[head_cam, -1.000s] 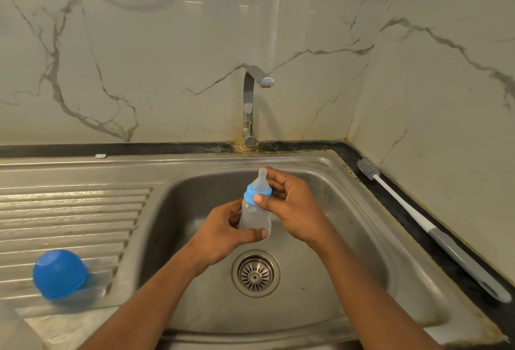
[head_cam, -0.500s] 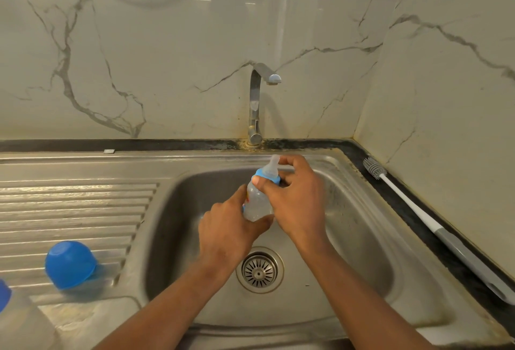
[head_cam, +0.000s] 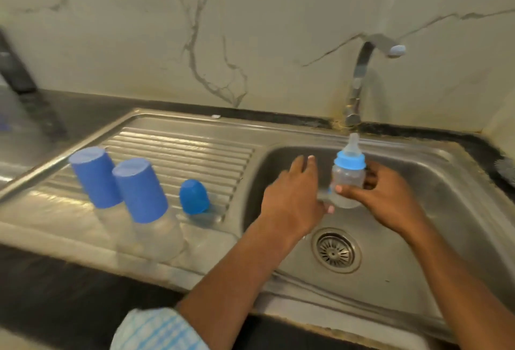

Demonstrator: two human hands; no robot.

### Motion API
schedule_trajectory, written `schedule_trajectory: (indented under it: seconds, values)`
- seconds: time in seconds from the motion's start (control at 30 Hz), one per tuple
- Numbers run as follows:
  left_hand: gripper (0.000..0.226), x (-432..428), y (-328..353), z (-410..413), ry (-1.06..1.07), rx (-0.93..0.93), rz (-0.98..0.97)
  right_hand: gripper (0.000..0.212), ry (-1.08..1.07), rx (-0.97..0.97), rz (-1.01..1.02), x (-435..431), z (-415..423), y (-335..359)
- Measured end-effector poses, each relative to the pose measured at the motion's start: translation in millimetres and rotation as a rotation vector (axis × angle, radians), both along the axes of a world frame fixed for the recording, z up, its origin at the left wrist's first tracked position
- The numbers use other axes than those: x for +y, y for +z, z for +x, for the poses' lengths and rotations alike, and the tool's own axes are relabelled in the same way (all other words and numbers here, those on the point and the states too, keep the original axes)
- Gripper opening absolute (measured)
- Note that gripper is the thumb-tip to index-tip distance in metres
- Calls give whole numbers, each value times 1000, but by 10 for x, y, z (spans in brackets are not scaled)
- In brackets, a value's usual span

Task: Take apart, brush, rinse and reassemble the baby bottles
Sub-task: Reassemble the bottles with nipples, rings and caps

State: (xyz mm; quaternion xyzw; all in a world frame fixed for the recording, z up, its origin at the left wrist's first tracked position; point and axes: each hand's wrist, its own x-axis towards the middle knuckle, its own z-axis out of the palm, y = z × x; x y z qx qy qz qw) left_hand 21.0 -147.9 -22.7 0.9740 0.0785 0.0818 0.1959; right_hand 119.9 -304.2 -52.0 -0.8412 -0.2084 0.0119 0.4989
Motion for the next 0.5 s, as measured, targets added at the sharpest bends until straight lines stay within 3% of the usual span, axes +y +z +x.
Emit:
schedule_trajectory:
  seconds: [0.1, 0.13, 0.3, 0.5]
  values:
    - [61, 112, 104, -350, 196, -243, 266, 50, 4, -3, -32, 4, -1, -18]
    - [53, 178, 107, -439, 256, -248, 334, 48, 16, -4, -42, 11, -10, -29]
    - [53, 545, 197, -543, 493, 148, 506, 50, 51, -12, -76, 35, -66, -20]
    - [44, 793, 5, -542, 599, 332, 452, 50, 70, 11, -86, 22, -69, -23]
